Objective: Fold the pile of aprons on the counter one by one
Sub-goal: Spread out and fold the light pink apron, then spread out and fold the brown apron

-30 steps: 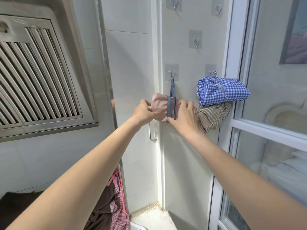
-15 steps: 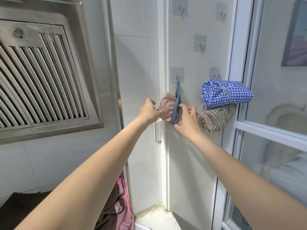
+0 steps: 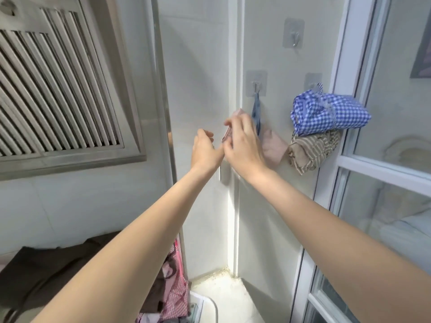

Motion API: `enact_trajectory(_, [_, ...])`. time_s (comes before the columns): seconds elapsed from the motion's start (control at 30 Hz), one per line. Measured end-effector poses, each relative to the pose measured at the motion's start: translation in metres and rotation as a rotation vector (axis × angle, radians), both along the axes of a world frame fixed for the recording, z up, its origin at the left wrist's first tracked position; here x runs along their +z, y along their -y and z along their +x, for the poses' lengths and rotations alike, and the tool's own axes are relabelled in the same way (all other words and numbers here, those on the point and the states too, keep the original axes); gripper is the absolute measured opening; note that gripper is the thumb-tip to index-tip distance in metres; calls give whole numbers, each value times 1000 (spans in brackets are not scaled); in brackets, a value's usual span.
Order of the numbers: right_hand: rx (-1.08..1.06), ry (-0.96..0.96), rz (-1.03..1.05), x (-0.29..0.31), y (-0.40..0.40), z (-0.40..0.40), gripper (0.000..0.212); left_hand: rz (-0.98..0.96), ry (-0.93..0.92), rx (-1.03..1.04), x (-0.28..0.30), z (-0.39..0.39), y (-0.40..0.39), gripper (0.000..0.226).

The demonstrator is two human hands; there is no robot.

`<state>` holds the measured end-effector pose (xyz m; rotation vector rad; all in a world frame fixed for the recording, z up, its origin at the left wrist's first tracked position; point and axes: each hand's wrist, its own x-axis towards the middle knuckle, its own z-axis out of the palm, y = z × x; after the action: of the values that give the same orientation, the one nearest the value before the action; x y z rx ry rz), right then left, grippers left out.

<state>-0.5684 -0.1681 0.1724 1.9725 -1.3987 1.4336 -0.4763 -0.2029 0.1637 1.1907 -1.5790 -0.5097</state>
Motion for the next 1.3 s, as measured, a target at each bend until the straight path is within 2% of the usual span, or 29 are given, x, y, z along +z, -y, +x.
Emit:
enact_trajectory(0.1, [105,-113,68,-14,-5,44,36,52,-22,64,-27,31,-7,32])
enact_trajectory(0.23, [143,-283,272,-49,-5,98,38,205,13,180,-65,105,-21,38])
enact_trajectory(0.37, [140,-520,631,-102,-4,170,35,399,79,300,-118,211,-43,38])
enact_trajectory(0.53, [218,-705,1097,-199,-20,270,38,707,146,314,-203,342,-91,14])
enact_trajectory(0.6, [233,-734,1237,-237,-28,299,39,758,197,334,-229,377,-110,6])
enact_trajectory(0.63, [230,-730,1296,-254,-32,321,41,792,217,345,-242,401,-118,2])
enact_trajectory(0.77, [155,-660,1432,-294,-32,360,63,900,222,346,-274,453,-126,24])
enact_trajectory(0.83, [147,-649,1423,-300,-21,366,55,902,244,337,-280,460,-119,21])
enact_trajectory(0.93, [31,-614,1370,-303,-1,365,42,893,324,275,-281,459,-107,1])
enact_trajectory(1.03, [-93,-582,1401,-311,21,363,46,869,386,233,-282,451,-87,13])
enact_trajectory(1.1, [-126,-479,1463,-311,34,359,51,856,421,219,-278,446,-70,14])
enact_trajectory(1.17, [-148,-317,1475,-307,42,355,47,839,431,190,-276,443,-53,20])
enact_trajectory(1.3, [16,23,1362,-275,61,372,10,735,416,82,-270,424,-30,38])
